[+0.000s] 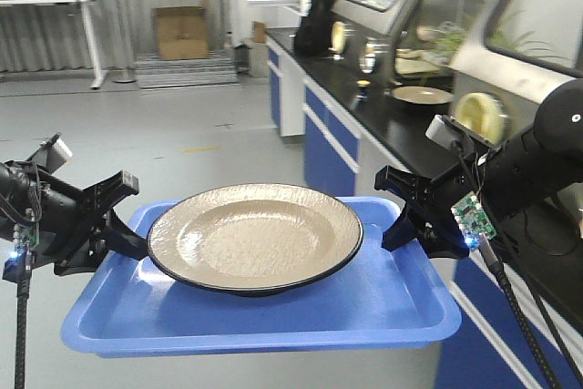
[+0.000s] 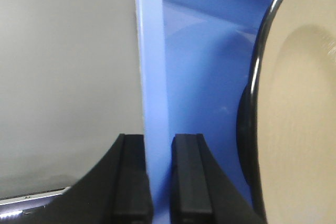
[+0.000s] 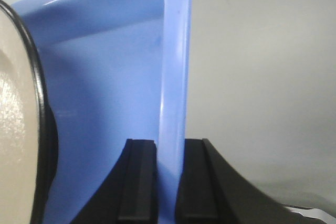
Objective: Place disk in tray to left cabinet
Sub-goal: 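Hold the tray level with both grippers while the base drives to the cabinet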
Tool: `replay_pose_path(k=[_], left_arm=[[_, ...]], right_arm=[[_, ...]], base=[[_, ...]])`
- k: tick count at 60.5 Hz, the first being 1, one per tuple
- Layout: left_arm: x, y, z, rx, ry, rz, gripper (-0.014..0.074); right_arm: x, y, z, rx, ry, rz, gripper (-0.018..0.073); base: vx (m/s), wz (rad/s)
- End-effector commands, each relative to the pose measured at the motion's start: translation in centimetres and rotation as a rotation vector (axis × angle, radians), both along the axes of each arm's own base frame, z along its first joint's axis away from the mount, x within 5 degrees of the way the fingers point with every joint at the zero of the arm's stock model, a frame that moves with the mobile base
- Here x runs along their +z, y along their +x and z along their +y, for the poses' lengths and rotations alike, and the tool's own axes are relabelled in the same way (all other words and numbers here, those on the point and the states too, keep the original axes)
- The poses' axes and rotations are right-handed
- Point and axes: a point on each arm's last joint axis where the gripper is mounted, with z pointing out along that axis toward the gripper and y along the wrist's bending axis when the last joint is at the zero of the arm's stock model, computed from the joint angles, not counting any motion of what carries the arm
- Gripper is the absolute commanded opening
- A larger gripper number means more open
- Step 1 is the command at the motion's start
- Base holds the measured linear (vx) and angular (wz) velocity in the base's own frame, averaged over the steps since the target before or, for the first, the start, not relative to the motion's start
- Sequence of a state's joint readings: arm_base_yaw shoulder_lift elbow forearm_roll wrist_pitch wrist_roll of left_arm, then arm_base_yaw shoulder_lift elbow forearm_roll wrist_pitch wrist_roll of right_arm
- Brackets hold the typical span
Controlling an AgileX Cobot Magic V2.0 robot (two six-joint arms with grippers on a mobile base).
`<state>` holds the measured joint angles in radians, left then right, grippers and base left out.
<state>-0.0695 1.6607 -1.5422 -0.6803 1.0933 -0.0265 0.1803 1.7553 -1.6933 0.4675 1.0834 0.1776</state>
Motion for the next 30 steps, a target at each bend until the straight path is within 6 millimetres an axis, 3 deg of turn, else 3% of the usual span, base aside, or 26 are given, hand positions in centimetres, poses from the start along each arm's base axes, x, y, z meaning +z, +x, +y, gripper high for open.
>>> replay_pose_path(k=[1, 30], left_arm=[[4.34, -1.74, -2.11, -0.03, -0.223, -0.067, 0.0], [4.34, -1.74, -2.11, -0.03, -0.223, -0.067, 0.0]], right_arm=[[4.32, -1.63, 2.02, 0.03, 0.213, -0.095, -0.0006], [4.31, -1.66, 2.03, 0.032, 0.213, -0.093, -0.0006]], base=[[0.16, 0.45], [0.23, 0.34]])
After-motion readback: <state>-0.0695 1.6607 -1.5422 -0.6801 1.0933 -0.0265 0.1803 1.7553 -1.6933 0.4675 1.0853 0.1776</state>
